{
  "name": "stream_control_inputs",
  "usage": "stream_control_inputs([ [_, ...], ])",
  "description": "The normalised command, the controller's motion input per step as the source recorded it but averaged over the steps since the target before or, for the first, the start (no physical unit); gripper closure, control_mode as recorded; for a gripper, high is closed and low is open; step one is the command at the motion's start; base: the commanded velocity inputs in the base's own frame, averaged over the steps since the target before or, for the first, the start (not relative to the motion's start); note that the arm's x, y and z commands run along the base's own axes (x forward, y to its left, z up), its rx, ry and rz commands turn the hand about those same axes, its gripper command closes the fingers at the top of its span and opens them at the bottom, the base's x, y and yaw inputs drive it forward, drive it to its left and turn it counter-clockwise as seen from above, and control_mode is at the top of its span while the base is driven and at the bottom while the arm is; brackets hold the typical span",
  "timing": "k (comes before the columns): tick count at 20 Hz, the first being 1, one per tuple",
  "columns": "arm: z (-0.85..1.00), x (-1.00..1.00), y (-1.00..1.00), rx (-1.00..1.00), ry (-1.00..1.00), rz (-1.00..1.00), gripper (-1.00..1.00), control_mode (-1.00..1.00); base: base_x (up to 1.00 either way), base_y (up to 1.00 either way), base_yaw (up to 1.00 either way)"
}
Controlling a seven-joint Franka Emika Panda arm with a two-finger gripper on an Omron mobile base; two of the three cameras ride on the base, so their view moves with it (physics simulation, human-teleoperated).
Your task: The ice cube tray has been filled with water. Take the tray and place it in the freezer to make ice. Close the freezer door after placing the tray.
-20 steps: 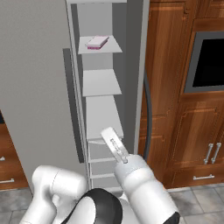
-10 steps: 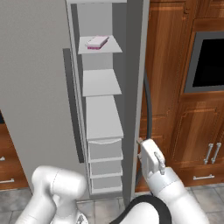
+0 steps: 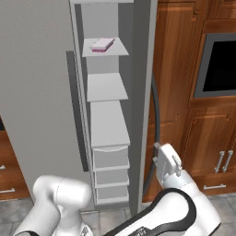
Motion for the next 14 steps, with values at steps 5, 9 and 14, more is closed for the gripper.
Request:
stream_control_inputs([
  [5,-0.18,0.64,-0.42,0.07,0.01,0.01,-1.00,-1.00,0.00,0.00,0.00],
  [9,-0.27,0.58,-0.47,0.08,0.02,0.04,-1.00,-1.00,0.00,0.00,0.00],
  [14,-0.34,0.67,-0.32,0.06,0.10,0.03,-1.00,-1.00,0.00,0.00,0.00],
])
